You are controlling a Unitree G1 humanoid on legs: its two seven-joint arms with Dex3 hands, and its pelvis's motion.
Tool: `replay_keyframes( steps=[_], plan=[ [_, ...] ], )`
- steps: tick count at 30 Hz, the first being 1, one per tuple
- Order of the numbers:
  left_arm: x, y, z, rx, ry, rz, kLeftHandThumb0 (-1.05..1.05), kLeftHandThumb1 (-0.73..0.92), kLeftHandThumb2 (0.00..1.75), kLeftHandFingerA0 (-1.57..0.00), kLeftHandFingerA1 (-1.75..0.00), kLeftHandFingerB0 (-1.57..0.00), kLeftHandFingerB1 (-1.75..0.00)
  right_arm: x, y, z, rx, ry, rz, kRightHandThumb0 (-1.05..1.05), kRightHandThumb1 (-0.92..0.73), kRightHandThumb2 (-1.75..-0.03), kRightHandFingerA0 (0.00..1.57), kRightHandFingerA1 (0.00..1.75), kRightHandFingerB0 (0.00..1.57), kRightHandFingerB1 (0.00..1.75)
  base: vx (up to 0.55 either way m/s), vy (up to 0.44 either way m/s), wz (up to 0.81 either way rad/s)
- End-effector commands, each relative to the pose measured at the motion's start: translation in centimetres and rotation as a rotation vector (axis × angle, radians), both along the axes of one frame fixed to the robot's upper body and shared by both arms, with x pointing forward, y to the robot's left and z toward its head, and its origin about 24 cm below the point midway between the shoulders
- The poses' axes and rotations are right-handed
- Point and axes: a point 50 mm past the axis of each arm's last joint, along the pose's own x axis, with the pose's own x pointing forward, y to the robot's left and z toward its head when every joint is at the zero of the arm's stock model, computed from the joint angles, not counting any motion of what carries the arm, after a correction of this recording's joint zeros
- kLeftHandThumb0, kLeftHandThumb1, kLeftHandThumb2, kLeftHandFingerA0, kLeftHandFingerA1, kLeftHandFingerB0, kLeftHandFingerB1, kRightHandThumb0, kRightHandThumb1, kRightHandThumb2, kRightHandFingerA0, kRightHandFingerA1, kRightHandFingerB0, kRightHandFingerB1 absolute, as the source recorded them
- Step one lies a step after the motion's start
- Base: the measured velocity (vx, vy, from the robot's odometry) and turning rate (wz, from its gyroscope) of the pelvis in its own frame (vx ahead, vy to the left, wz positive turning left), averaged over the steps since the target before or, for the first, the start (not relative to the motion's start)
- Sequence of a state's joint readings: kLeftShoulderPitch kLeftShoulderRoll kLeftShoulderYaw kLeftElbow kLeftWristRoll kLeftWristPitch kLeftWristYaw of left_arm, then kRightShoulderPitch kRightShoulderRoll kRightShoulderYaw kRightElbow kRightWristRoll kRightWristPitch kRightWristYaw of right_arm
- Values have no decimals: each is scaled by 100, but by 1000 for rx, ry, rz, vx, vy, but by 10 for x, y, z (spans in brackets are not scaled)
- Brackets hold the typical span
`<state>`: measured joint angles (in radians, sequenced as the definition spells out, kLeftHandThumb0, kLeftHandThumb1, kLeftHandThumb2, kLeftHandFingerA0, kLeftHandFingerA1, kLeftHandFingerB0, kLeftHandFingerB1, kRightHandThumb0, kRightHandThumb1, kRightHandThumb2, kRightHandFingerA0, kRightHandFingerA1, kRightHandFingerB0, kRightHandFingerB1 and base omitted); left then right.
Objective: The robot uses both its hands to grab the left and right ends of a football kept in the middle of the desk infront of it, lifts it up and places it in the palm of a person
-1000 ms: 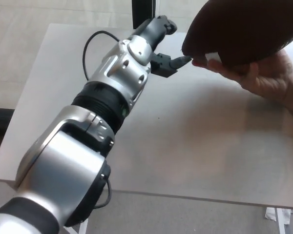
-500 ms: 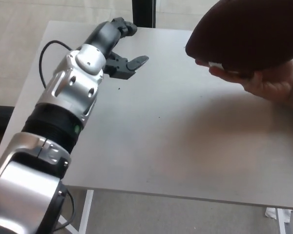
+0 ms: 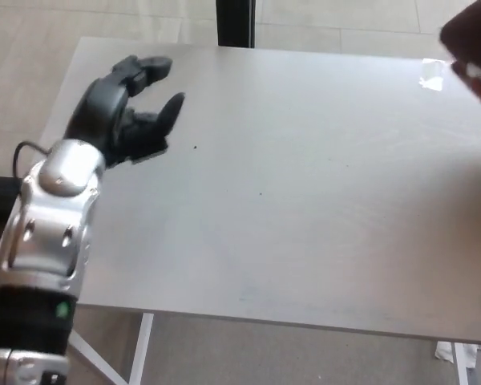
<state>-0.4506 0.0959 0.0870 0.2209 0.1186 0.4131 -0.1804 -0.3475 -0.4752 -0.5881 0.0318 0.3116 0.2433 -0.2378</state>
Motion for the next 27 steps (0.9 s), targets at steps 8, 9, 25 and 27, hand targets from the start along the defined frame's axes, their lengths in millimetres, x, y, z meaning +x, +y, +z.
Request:
replay_keyframes(
  steps=[8, 9, 25, 27],
  plan=[
    [-376, 235, 83, 88, -717, 900, -82, 83, 64, -58, -68, -26, -46, -275, -31, -34, 25, -184, -424, -77, -82, -65, 48, 43, 40, 33, 0, 0, 0],
    [-394, 248, 70, 62, -686, 1028, -80, 85, 65, -59, -68, -29, -51, -285, -39, -44, 57, -149, -497, -78, -81, -65, 55, 46, 44, 34, 0, 0, 0],
    [-432, 275, 15, 6, -408, 1414, -75, 71, 103, -43, -83, -8, -50, -297, -114, -101, 521, -49, -862, -59, -75, -65, 64, 140, 44, 89, 0, 0, 0],
    [-417, 285, -5, -20, -248, 1371, -79, 66, 100, -55, -92, -14, -53, -283, -123, -109, 614, -68, -843, -57, -82, -59, 24, 124, 36, 98, 0, 0, 0]
  ],
)
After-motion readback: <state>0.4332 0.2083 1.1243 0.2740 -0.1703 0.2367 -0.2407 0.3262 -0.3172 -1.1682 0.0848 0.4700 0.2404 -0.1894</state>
